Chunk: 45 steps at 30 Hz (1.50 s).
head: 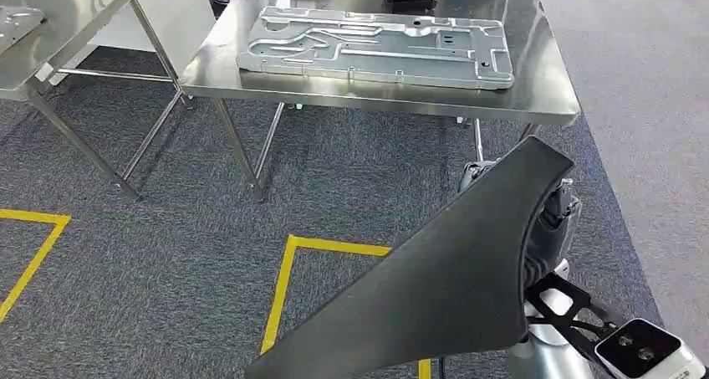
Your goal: Take the parts from the cabinet and place them on the table.
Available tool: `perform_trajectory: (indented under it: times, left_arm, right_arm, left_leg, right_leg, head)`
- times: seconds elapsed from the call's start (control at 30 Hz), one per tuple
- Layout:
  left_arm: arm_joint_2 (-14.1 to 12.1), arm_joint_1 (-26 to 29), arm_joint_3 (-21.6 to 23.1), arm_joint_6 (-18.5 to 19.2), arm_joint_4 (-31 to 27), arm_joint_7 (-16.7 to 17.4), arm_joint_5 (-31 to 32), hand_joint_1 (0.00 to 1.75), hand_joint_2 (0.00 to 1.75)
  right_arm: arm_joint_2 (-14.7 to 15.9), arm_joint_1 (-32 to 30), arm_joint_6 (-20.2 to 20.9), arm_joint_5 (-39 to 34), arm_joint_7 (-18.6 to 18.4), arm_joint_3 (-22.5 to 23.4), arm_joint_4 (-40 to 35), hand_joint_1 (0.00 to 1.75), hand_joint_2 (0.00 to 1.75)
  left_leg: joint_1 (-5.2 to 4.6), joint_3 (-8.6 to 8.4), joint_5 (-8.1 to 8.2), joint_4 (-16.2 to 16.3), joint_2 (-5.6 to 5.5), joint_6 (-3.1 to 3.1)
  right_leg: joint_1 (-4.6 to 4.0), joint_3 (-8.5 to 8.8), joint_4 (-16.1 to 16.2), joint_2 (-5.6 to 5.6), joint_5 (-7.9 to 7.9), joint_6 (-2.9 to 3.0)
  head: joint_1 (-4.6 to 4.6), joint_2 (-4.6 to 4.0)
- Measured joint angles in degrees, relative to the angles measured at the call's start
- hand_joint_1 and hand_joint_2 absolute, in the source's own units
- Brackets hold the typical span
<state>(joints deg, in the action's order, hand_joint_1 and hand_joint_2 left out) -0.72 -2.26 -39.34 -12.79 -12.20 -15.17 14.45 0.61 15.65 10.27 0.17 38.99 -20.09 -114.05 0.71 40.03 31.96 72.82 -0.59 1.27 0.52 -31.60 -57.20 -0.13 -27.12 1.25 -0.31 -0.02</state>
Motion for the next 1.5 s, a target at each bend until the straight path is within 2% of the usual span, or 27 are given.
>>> perform_trajectory:
  times: [0.07, 0.1, 0.13, 0.27, 0.3, 0.4, 0.43, 0.47, 0.5, 0.57, 0.6, 0.63, 0.73, 0.8, 0.83, 0.9, 0.93, 0.97, 1.0, 1.1, 1.13, 1.3, 1.33, 1.4, 1.43, 1.47, 1.5]
  left_arm:
    - [-0.07, -0.06, -0.17, 0.00, 0.00, 0.00, 0.13, 0.00, 1.75]
    - [-0.11, -0.04, -0.20, 0.00, 0.00, 0.04, 0.17, 0.00, 1.75]
    - [-0.11, -0.20, -0.24, 0.00, 0.00, 0.11, 0.20, 0.00, 1.75]
    - [-0.09, -0.20, -0.57, -0.07, 0.00, -0.06, 0.81, 0.00, 1.75]
    - [-0.07, -0.22, -0.59, -0.02, 0.00, -0.20, 0.94, 0.00, 1.75]
    - [-0.07, -0.32, -0.63, 0.28, 0.00, -0.31, 1.74, 0.00, 1.75]
    - [-0.09, -0.27, -0.66, 0.37, 0.00, -0.33, 1.88, 0.00, 1.75]
    - [-0.07, -0.23, -0.66, 0.41, 0.00, -0.33, 1.99, 0.00, 1.75]
    - [-0.07, -0.23, -0.66, 0.44, 0.00, -0.33, 2.27, 0.00, 1.75]
    - [-0.07, -0.33, -0.65, 0.52, 0.00, -0.33, 2.55, 0.00, 1.75]
    - [-0.07, -0.32, -0.66, 0.52, 0.00, -0.33, 2.67, 0.00, 1.75]
    - [-0.04, -0.40, -0.70, 0.50, 0.00, -0.31, 2.80, 0.00, 1.75]
    - [-0.02, -0.40, -1.05, 0.35, 0.00, -0.22, 2.89, 0.00, 1.75]
    - [-0.02, -0.58, -1.14, 0.31, -0.07, -0.20, 2.91, 0.00, 1.75]
    - [0.00, -0.63, -1.20, 0.26, -0.04, -0.20, 2.91, 0.00, 1.75]
    - [-0.13, -0.68, -1.51, 0.20, -0.07, -0.20, 2.91, 0.00, 1.75]
    - [-0.13, -0.63, -1.59, 0.20, -0.05, -0.18, 2.91, 0.00, 1.75]
    - [-0.09, -0.53, -1.62, 0.20, -0.04, -0.17, 2.91, 0.00, 1.75]
    - [-0.09, -0.43, -1.68, 0.20, -0.04, -0.17, 2.91, 0.00, 1.75]
    - [-0.20, -0.46, -2.16, 0.15, -0.07, -0.17, 2.93, 0.00, 1.75]
    - [-0.20, -0.57, -2.34, 0.15, -0.07, -0.15, 2.93, 0.00, 1.75]
    - [-0.17, -0.67, -2.82, -0.02, -0.07, -0.09, 3.04, 0.00, 1.75]
    - [-0.20, -0.73, -2.93, -0.02, -0.07, -0.11, 3.12, 0.00, 1.75]
    - [-0.20, -0.76, -3.04, 0.04, -0.07, -0.15, 3.41, 0.00, 1.75]
    - [-0.20, -0.73, -3.06, 0.09, -0.07, -0.15, 3.54, 0.00, 1.75]
    - [-0.20, -0.70, -3.08, 0.20, -0.07, -0.15, 3.67, 0.00, 1.75]
    - [-0.20, -0.68, -3.08, 0.22, -0.07, -0.15, 3.80, 0.00, 1.75]
  right_arm:
    - [0.00, -0.02, 0.04, -0.07, 0.00, 0.00, -0.13, 1.75, 1.75]
    - [0.00, 0.00, 0.11, -0.17, 0.00, 0.02, -0.20, 1.75, 1.75]
    - [0.00, -0.01, 0.13, -0.20, 0.00, 0.07, -0.24, 1.75, 1.75]
    - [0.00, 0.03, 0.18, -0.22, 0.00, 0.26, -0.72, 1.75, 1.75]
    - [0.00, 0.08, 0.20, -0.20, 0.02, 0.44, -0.92, 1.75, 1.75]
    - [0.00, -0.03, -0.13, 0.02, 0.00, 1.14, -1.29, 1.75, 1.75]
    - [0.00, -0.19, -0.20, 0.02, 0.02, 1.27, -1.29, 1.75, 1.75]
    - [0.00, -0.37, -0.20, -0.08, 0.00, 1.42, -1.31, 1.75, 1.75]
    - [0.02, -0.44, -0.11, -0.40, 0.02, 1.57, -1.33, 1.75, 1.75]
    - [0.02, -0.42, 0.28, -1.35, 0.02, 2.03, -1.64, 1.75, 1.75]
    - [0.02, -0.41, 0.46, -1.59, 0.00, 2.34, -1.92, 1.75, 1.75]
    - [0.00, -0.36, 0.70, -1.79, 0.02, 2.58, -2.06, 1.75, 1.75]
    - [0.00, -0.43, 1.27, -2.03, 0.00, 2.99, -2.38, 1.75, 1.75]
    - [-0.02, -0.48, 1.53, -2.05, 0.02, 3.15, -2.69, 1.75, 1.75]
    - [-0.02, -0.37, 1.73, -2.08, 0.00, 3.21, -2.84, 1.75, 1.75]
    - [-0.02, -0.52, 2.10, -2.21, 0.00, 3.28, -2.82, 1.75, 1.75]
    - [-0.02, -0.57, 2.21, -2.23, 0.00, 3.30, -2.82, 1.75, 1.75]
    - [-0.02, -0.63, 2.21, -2.25, 0.00, 3.34, -2.82, 1.75, 1.75]
    - [-0.02, -0.63, 2.34, -2.21, 0.02, 3.39, -2.82, 1.75, 1.75]
    - [-0.13, -0.63, 2.51, -1.90, 0.00, 3.45, -2.84, 1.75, 1.75]
    - [-0.15, -0.61, 2.54, -1.88, 0.00, 3.45, -2.84, 1.75, 1.75]
    - [-0.20, -0.61, 2.99, -1.88, 0.02, 3.61, -3.24, 1.75, 1.75]
    - [-0.18, -0.48, 2.99, -1.88, 0.00, 3.74, -3.32, 1.75, 1.75]
    - [-0.20, -0.60, 2.99, -1.88, 0.00, 3.96, -3.32, 1.75, 1.75]
    - [-0.18, -0.67, 2.99, -1.88, 0.00, 4.07, -3.32, 1.75, 1.75]
    - [-0.18, -0.74, 2.99, -1.88, 0.00, 4.20, -3.32, 1.75, 1.75]
    - [-0.17, -0.77, 2.97, -1.88, 0.00, 4.28, -3.32, 1.75, 1.75]
  left_leg:
    - [-0.02, -4.70, -6.51, -11.10, 0.32, -0.48]
    - [-0.18, -6.17, -6.95, -14.28, 0.84, -0.85]
    - [-0.60, -6.51, -6.48, -14.96, 0.79, -1.16]
    - [-0.12, -6.82, -6.55, -15.56, 0.42, -2.37]
    - [-0.15, -7.12, -6.49, -15.77, 0.41, -2.65]
    - [-0.19, -7.45, -6.04, -15.77, 0.37, -3.34]
    - [-0.20, -7.57, -5.88, -15.75, 0.35, -3.33]
    - [-0.20, -7.84, -5.68, -15.75, 0.37, -3.31]
    - [-0.20, -8.24, -5.41, -15.74, 0.37, -3.27]
    - [-0.23, -9.29, -4.78, -15.74, 0.37, -3.02]
    - [-0.25, -9.58, -4.42, -15.75, 0.38, -2.80]
    - [-0.75, -9.69, -3.98, -15.45, 0.44, -2.27]
    - [-0.51, -9.99, -3.63, -15.97, 1.10, -1.54]
    - [-0.49, -10.22, -2.81, -15.01, 1.07, -0.93]
    - [-0.47, -9.01, -1.10, -12.11, 1.05, -0.78]
    - [-0.25, -3.83, 3.12, -2.46, 1.05, -0.28]
    - [-0.17, -1.43, 4.25, 1.45, 1.05, -0.12]
    - [-0.08, 0.01, 3.88, 3.10, 1.05, -0.06]
    - [-0.01, -0.27, 1.76, 1.32, 1.05, -0.04]
    - [0.03, -6.28, -6.98, -13.44, 1.04, -0.44]
    - [-0.21, -6.75, -5.93, -14.45, 0.92, -0.70]
    - [-0.12, -7.25, -6.24, -15.45, 0.74, -2.68]
    - [-0.13, -7.40, -6.08, -15.53, 0.75, -2.99]
    - [-0.22, -7.57, -5.80, -15.52, 0.81, -3.44]
    - [-0.26, -7.62, -5.67, -15.49, 0.82, -3.49]
    - [-0.31, -7.78, -5.50, -15.48, 0.81, -3.48]
    - [-0.33, -8.05, -5.30, -15.48, 0.80, -3.47]
  right_leg:
    - [-0.01, 1.23, 0.00, -0.05, -0.78, -0.31]
    - [-0.04, 1.44, 0.00, -0.11, -1.09, -0.53]
    - [-0.41, 1.42, -0.15, 0.01, -1.30, -0.89]
    - [-0.37, 1.76, 0.25, -0.08, -1.84, -2.28]
    - [-0.24, 1.43, -1.15, 0.01, -2.54, -2.52]
    - [-0.08, -6.18, -14.89, 0.04, -8.57, -2.93]
    - [-0.08, -8.51, -18.33, 0.04, -9.15, -3.00]
    - [-0.07, -9.60, -18.96, 0.03, -8.10, -3.01]
    - [-0.08, -9.04, -16.64, 0.03, -5.65, -2.93]
    - [-0.15, -4.94, -6.66, -0.15, 0.62, -2.41]
    - [-0.36, -2.83, -1.61, -0.88, 2.86, -1.91]
    - [-0.90, -2.34, -0.38, -1.46, 1.94, -1.64]
    - [-0.94, -2.58, -0.46, -0.51, 1.74, -1.10]
    - [-0.30, -1.66, 0.48, -0.16, 1.98, -0.52]
    - [-0.20, -1.33, 0.57, -0.13, 1.81, -0.19]
    - [-0.22, -1.09, 0.55, 0.18, 1.50, 0.04]
    - [-0.23, -1.05, 0.49, 0.40, 1.35, 0.04]
    - [-0.22, -0.92, 0.42, 0.72, 1.17, -0.04]
    - [-0.21, -0.61, 0.35, 0.91, 0.90, -0.13]
    - [-0.19, 0.66, 0.13, 1.13, -0.17, -0.57]
    - [-0.54, 0.76, 0.04, 1.17, -0.40, -0.93]
    - [-0.22, 0.82, -0.33, 1.02, -1.13, -2.59]
    - [-0.23, -0.11, -2.49, 0.79, -2.35, -2.82]
    - [-0.10, -5.42, -12.32, 0.74, -6.97, -3.25]
    - [-0.09, -8.06, -16.77, 0.72, -8.39, -3.36]
    - [-0.10, -9.85, -19.21, 0.71, -8.36, -3.38]
    - [-0.10, -10.04, -18.44, 0.70, -6.83, -3.33]
  head:
    - [0.02, 0.00]
    - [0.02, 0.00]
    - [0.00, 0.00]
    - [0.00, 0.00]
    - [0.04, 0.00]
    - [0.02, 0.00]
    - [0.02, 0.00]
    - [0.02, 0.00]
    - [0.02, 0.00]
    - [0.02, 0.00]
    - [0.04, 0.00]
    - [0.02, 0.00]
    - [0.02, 0.00]
    - [0.02, 0.00]
    - [0.02, 0.00]
    - [0.02, 0.00]
    - [0.02, 0.00]
    - [0.02, 0.00]
    - [0.02, 0.00]
    - [0.02, 0.00]
    - [0.02, 0.00]
    - [0.02, 0.00]
    - [0.02, 0.00]
    - [0.02, 0.00]
    - [0.02, 0.00]
    - [0.02, 0.00]
    - [0.02, 0.00]
